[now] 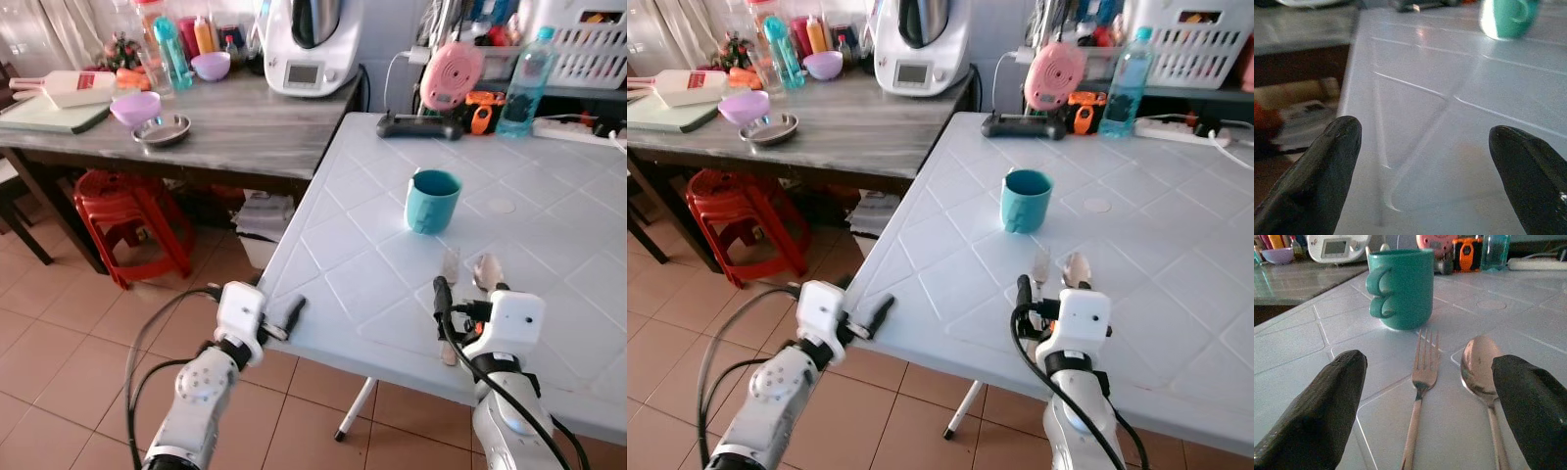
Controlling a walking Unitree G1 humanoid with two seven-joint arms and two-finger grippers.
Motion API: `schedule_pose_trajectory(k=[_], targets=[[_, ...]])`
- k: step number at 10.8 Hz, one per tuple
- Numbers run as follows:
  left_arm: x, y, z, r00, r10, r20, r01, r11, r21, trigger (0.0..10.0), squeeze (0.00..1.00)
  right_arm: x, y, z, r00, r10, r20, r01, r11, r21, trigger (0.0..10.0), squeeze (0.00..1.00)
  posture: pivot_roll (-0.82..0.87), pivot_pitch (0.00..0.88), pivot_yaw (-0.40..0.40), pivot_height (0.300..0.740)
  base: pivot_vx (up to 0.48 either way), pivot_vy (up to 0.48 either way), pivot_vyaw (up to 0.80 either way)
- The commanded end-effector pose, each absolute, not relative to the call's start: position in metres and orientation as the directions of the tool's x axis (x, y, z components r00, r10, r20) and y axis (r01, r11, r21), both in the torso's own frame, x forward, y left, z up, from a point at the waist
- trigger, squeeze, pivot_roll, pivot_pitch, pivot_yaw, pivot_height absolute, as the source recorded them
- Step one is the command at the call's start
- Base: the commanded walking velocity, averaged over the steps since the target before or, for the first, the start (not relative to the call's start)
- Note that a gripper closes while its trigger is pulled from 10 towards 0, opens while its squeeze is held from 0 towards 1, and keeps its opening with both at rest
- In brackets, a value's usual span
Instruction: Setting the table
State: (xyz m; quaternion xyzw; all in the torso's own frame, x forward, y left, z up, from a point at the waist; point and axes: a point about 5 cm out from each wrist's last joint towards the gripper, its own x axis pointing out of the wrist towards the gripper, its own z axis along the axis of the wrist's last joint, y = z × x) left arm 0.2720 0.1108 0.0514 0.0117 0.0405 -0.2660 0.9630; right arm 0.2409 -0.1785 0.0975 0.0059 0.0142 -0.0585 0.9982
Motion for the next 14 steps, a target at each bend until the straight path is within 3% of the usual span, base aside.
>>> schedule_pose_trajectory(k=[1, 5, 11, 12, 13, 14], targets=[[0.271, 0.110, 0.047, 0.823, -0.557, -0.112, 0.560, 0.828, -0.010, 10.0, 0.00, 0.245, -0.176, 0.093, 0.993, -0.099, -0.068, 0.100, 0.995, 0.011, 10.0, 0.00, -0.06, 0.000, 0.068, 0.740, 0.000, 0.000, 0.00], [0.265, 0.099, 0.056, 0.694, -0.719, -0.043, 0.717, 0.695, -0.059, 10.0, 0.00, 0.262, -0.180, 0.096, 0.990, -0.087, -0.110, 0.088, 0.996, 0.009, 10.0, 0.00, -0.07, 0.000, 0.045, 0.740, 0.000, 0.000, 0.00], [0.273, 0.089, 0.065, 0.641, -0.767, 0.020, 0.765, 0.638, -0.086, 10.0, 0.00, 0.274, -0.177, 0.083, 0.968, -0.094, -0.231, 0.108, 0.993, 0.052, 10.0, 0.00, -0.09, 0.000, 0.066, 0.740, 0.000, 0.000, 0.00], [0.273, 0.088, 0.065, 0.636, -0.771, 0.026, 0.770, 0.632, -0.091, 10.0, 0.00, 0.278, -0.175, 0.082, 0.965, -0.096, -0.243, 0.111, 0.993, 0.047, 1.3, 0.00, -0.09, 0.000, 0.069, 0.740, 0.000, 0.000, 0.00], [0.274, 0.087, 0.066, 0.634, -0.773, 0.038, 0.772, 0.628, -0.098, 10.0, 0.00, 0.281, -0.173, 0.081, 0.960, -0.093, -0.264, 0.107, 0.994, 0.039, 0.0, 0.00, -0.09, 0.000, 0.069, 0.740, 0.000, 0.000, 0.00], [0.274, 0.084, 0.066, 0.618, -0.785, 0.043, 0.784, 0.612, -0.101, 10.0, 0.00, 0.282, -0.171, 0.079, 0.954, -0.083, -0.287, 0.096, 0.995, 0.032, 0.0, 0.00, -0.09, 0.000, 0.068, 0.740, 0.000, 0.000, 0.00]])
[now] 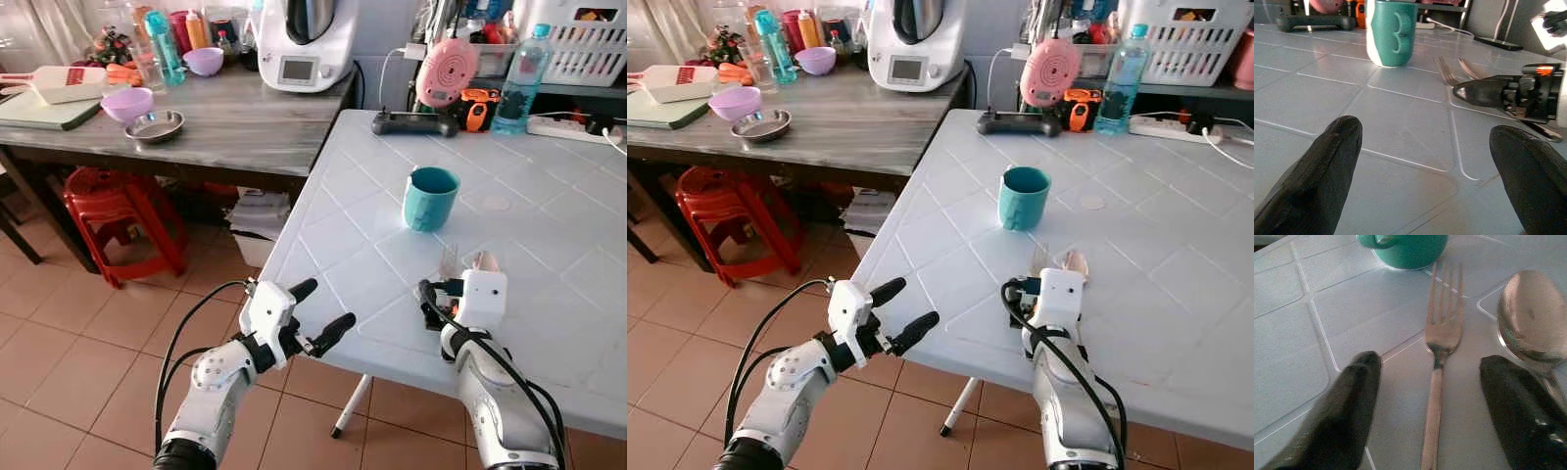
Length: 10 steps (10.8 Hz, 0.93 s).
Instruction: Setting the table
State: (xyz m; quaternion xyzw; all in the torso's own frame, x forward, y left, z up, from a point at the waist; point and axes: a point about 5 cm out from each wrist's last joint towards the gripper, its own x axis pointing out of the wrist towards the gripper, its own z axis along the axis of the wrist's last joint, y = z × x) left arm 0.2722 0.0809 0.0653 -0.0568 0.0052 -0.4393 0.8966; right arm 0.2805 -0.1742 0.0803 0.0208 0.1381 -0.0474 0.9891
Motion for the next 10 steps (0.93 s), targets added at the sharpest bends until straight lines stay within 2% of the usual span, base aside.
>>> schedule_pose_trajectory(k=[1, 6, 10], targets=[[0.2733, 0.0819, 0.0657, 0.612, -0.790, 0.044, 0.789, 0.606, -0.098, 10.0, 0.00, 0.2822, -0.1698, 0.0752, 0.943, -0.075, -0.326, 0.087, 0.996, 0.023, 0.0, 0.00, -0.09, 0.000, 0.069, 0.740, 0.000, 0.000, 0.00], [0.2698, 0.0761, 0.0653, 0.569, -0.821, 0.056, 0.821, 0.562, -0.102, 10.0, 0.00, 0.2816, -0.1749, 0.0666, 0.909, -0.064, -0.412, 0.081, 0.996, 0.024, 0.0, 0.00, -0.10, 0.000, 0.068, 0.740, 0.000, 0.000, 0.00], [0.2678, 0.0731, 0.0660, 0.552, -0.831, 0.063, 0.832, 0.544, -0.105, 10.0, 0.00, 0.2805, -0.1759, 0.0657, 0.906, -0.058, -0.419, 0.086, 0.995, 0.048, 0.0, 0.00, -0.10, 0.000, 0.066, 0.740, 0.000, 0.000, 0.00]])
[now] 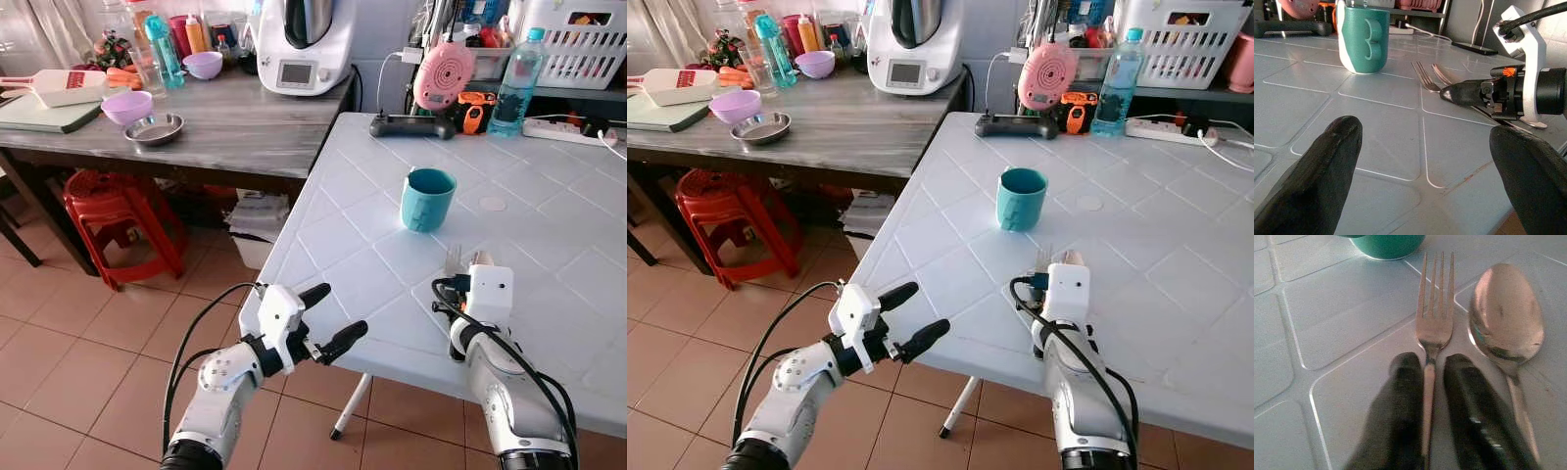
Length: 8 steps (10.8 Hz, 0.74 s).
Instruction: Setting the table
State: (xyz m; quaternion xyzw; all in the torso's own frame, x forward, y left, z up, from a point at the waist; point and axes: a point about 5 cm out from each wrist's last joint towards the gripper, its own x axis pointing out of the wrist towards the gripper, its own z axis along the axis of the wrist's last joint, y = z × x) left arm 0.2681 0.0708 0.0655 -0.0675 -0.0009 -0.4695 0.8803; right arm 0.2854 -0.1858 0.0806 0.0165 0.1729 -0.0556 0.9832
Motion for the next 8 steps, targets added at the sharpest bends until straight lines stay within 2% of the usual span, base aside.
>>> schedule_pose_trajectory(k=[1, 8], targets=[[0.268, 0.073, 0.066, 0.550, -0.833, 0.064, 0.833, 0.543, -0.105, 10.0, 0.00, 0.280, -0.176, 0.066, 0.905, -0.058, -0.421, 0.086, 0.995, 0.049, 0.0, 0.00, -0.10, 0.000, 0.066, 0.740, 0.000, 0.000, 0.00], [0.271, 0.072, 0.070, 0.572, -0.817, 0.072, 0.820, 0.567, -0.083, 10.0, 0.00, 0.288, -0.182, 0.085, 0.946, -0.099, -0.307, 0.135, 0.986, 0.099, 0.0, 0.00, -0.11, 0.000, 0.064, 0.740, 0.000, 0.000, 0.00]])
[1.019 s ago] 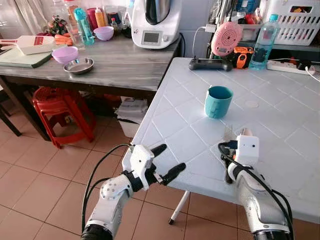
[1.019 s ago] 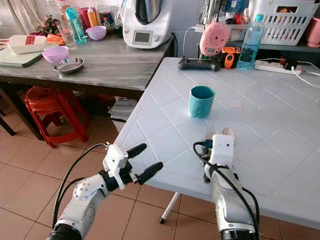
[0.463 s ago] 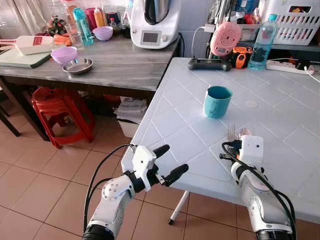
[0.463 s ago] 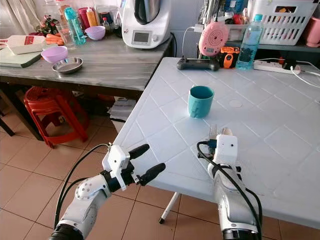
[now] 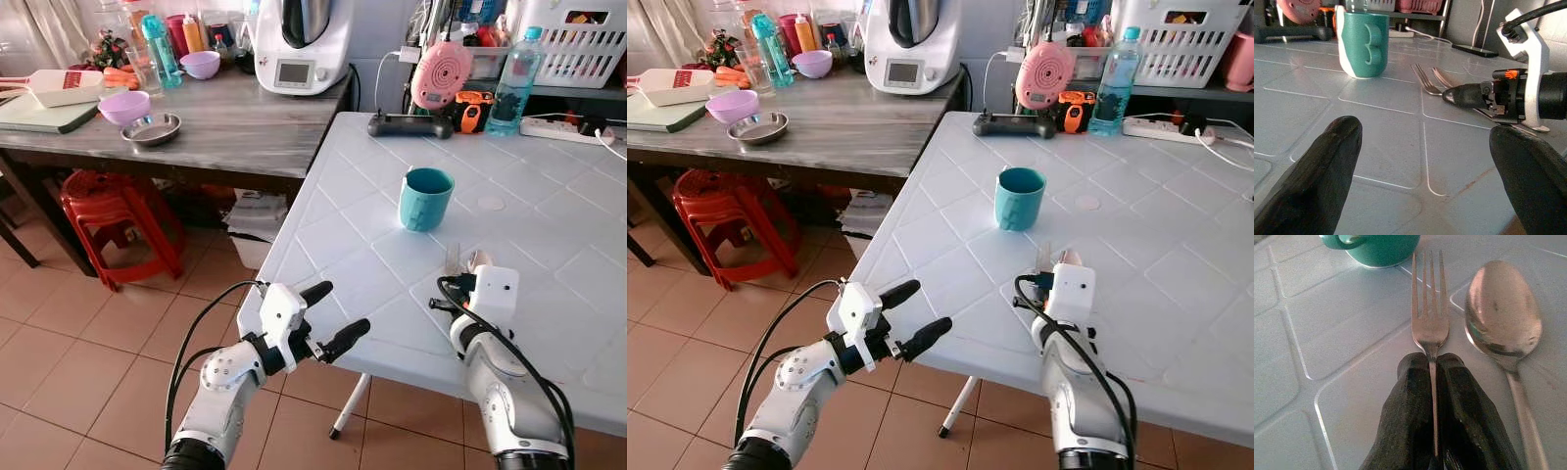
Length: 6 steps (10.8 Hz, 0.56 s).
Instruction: Setting the table
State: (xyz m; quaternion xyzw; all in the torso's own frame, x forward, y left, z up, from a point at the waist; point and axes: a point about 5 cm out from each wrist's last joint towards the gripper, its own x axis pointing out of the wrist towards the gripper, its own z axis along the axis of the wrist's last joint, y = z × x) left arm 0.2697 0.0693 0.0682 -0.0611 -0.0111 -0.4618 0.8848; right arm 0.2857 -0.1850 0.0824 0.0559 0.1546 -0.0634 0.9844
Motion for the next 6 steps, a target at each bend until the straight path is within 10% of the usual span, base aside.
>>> schedule_pose_trajectory(k=[1, 3, 4, 6], targets=[[0.273, 0.075, 0.069, 0.613, -0.787, 0.070, 0.790, 0.609, -0.072, 10.0, 0.00, 0.290, -0.181, 0.092, 0.958, -0.100, -0.270, 0.135, 0.984, 0.116, 0.0, 0.00, -0.11, 0.000, 0.065, 0.740, 0.000, 0.000, 0.00], [0.289, 0.083, 0.070, 0.744, -0.668, 0.035, 0.668, 0.741, -0.067, 10.0, 0.00, 0.292, -0.182, 0.111, 0.977, -0.113, -0.183, 0.132, 0.987, 0.091, 1.4, 0.00, -0.11, 0.000, 0.063, 0.740, 0.000, 0.000, 0.00], [0.302, 0.095, 0.077, 0.835, -0.548, 0.046, 0.550, 0.833, -0.057, 10.0, 0.00, 0.288, -0.184, 0.121, 0.986, -0.123, -0.111, 0.132, 0.988, 0.080, 10.0, 0.00, -0.11, 0.000, 0.064, 0.740, 0.000, 0.000, 0.00], [0.311, 0.104, 0.077, 0.887, -0.460, 0.032, 0.459, 0.875, -0.157, 10.0, 0.00, 0.275, -0.186, 0.127, 0.992, -0.123, -0.042, 0.125, 0.991, 0.043, 10.0, 0.00, -0.11, 0.000, 0.061, 0.740, 0.000, 0.000, 0.00]])
